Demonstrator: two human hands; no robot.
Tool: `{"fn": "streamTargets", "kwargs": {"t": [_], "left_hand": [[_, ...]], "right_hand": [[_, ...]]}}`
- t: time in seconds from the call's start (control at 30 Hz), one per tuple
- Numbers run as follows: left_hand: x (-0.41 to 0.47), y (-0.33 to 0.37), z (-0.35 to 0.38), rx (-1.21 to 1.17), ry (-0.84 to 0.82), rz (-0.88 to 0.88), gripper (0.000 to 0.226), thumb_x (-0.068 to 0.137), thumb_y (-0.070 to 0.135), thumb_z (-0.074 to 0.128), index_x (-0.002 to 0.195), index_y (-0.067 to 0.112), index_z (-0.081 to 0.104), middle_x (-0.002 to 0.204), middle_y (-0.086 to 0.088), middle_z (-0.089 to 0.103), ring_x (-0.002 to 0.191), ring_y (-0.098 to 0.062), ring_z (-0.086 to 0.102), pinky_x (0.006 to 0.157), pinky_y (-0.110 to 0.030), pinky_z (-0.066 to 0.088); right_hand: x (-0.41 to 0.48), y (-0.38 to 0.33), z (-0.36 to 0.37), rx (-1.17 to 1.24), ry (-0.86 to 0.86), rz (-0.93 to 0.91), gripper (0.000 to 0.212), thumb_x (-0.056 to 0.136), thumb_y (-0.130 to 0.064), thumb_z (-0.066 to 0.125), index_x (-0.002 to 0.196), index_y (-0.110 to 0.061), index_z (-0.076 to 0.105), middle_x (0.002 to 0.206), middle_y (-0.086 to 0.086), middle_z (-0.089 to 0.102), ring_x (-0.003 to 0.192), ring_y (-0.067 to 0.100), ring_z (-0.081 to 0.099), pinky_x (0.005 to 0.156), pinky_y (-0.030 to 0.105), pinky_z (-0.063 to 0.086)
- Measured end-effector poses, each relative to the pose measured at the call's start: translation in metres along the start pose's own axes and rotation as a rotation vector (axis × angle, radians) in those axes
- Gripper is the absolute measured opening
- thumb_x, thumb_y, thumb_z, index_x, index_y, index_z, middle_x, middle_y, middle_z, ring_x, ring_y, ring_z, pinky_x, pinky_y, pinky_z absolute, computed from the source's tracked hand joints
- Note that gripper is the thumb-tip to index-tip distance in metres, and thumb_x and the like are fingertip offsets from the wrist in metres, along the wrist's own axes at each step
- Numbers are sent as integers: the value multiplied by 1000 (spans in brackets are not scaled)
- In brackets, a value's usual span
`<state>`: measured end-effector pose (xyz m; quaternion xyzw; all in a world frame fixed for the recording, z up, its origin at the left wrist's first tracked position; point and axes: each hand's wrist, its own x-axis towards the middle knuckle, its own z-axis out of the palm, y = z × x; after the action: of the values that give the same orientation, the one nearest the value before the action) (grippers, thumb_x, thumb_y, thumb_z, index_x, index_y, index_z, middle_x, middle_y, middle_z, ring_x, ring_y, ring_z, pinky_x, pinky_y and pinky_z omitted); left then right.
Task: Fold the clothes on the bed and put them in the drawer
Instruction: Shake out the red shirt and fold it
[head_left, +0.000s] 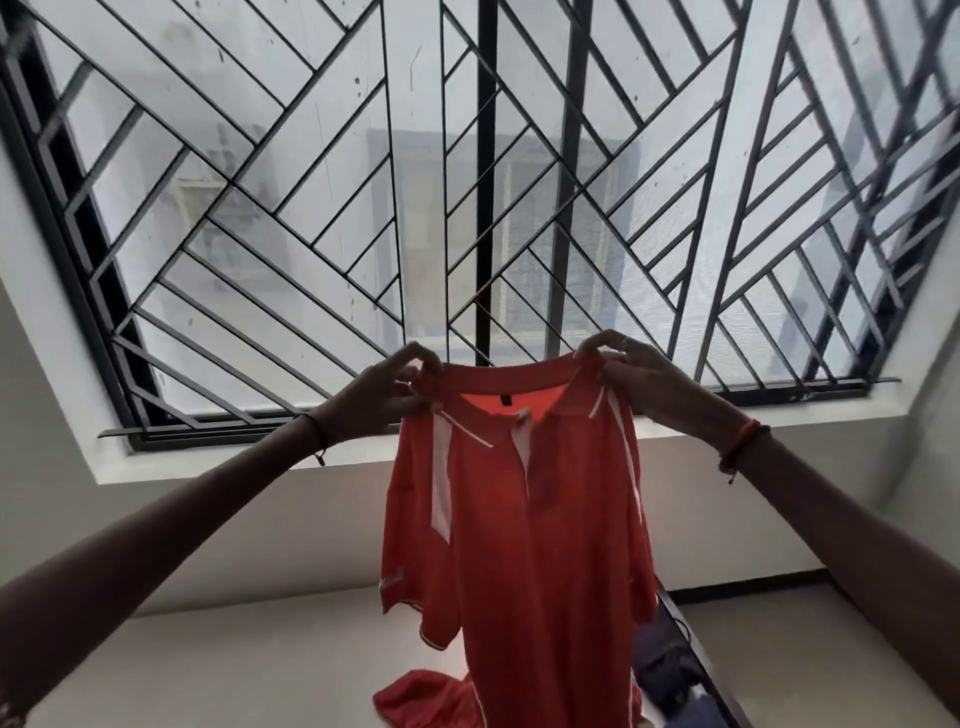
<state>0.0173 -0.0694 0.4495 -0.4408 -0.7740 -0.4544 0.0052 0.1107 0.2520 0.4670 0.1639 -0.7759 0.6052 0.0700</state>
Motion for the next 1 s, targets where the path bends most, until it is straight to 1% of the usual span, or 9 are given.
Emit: {"fn": "streamTargets", "kwargs": {"t": [0.1, 0.2, 0.3, 0.47, 0.57, 0.67, 0.77, 0.87, 1.0], "left_hand": [[10, 6, 5, -88, 106, -42, 47, 81, 1, 67, 122, 15, 50, 76, 6, 70, 73, -6, 65, 68, -21, 53], [17, 13, 7, -109, 151, -36, 21, 81, -1, 66, 97, 13, 65, 76, 13, 72, 76, 0, 65, 70, -12, 52], [22, 19, 7, -120, 124, -16, 16, 79, -3, 67, 92, 6, 68, 79, 4, 71, 78, -5, 65, 73, -15, 54], [32, 27, 14, -148, 158, 14, 18, 79, 7, 69, 81, 25, 68, 75, 5, 66, 70, -6, 60, 63, -16, 50], [40, 32, 31, -182, 251, 7, 13, 86, 19, 65, 84, 21, 52, 74, 5, 64, 62, -8, 55, 52, -21, 45], [47, 33, 46, -135, 372, -24, 19, 93, 32, 53, 81, 24, 40, 72, -3, 58, 63, -16, 51, 57, -32, 42], [54, 36, 53, -245, 435, -46, 22, 96, 34, 48, 79, 25, 38, 75, -4, 49, 69, -15, 47, 63, -34, 41], [60, 41, 58, -303, 466, -84, 21, 98, 30, 45, 80, 21, 40, 74, 1, 49, 67, -8, 46, 64, -28, 42], [66, 49, 60, -521, 432, -140, 18, 97, 32, 47, 86, 18, 46, 78, -1, 51, 72, -11, 49, 67, -31, 42]], "right_hand": [[-10, -7, -4, 120, 51, 13, 24, 86, 2, 57, 103, -14, 57, 74, -4, 65, 56, 4, 58, 45, 15, 45], [-19, -13, -13, 29, 84, -4, 57, 74, 10, 66, 120, -20, 54, 83, 2, 70, 62, 5, 63, 49, 15, 49], [-25, -16, -24, -135, 92, -26, 57, 70, 11, 71, 118, -18, 59, 84, -1, 73, 72, 4, 66, 58, 13, 50], [-29, -19, -22, -269, 144, -85, 49, 72, 3, 74, 116, -16, 60, 89, 2, 69, 74, 7, 61, 60, 13, 48], [-25, -21, -15, -401, 119, -162, 24, 77, 2, 71, 98, -8, 68, 93, 2, 66, 81, -1, 59, 71, 8, 45], [-18, -19, -9, -454, 123, -215, 17, 76, 4, 71, 90, -7, 71, 86, 0, 63, 81, -5, 58, 77, 7, 41], [-11, -15, -6, -514, 152, -211, 18, 75, -4, 76, 87, -17, 72, 87, -4, 60, 83, -7, 57, 76, 5, 39], [-8, -10, -4, -527, 189, -142, 28, 67, -24, 83, 88, -35, 70, 102, 2, 57, 95, 4, 58, 81, 7, 43], [-7, -1, 9, -461, 133, -93, 38, 56, -39, 83, 91, -38, 71, 109, 5, 58, 99, 7, 61, 85, 14, 47]]}}
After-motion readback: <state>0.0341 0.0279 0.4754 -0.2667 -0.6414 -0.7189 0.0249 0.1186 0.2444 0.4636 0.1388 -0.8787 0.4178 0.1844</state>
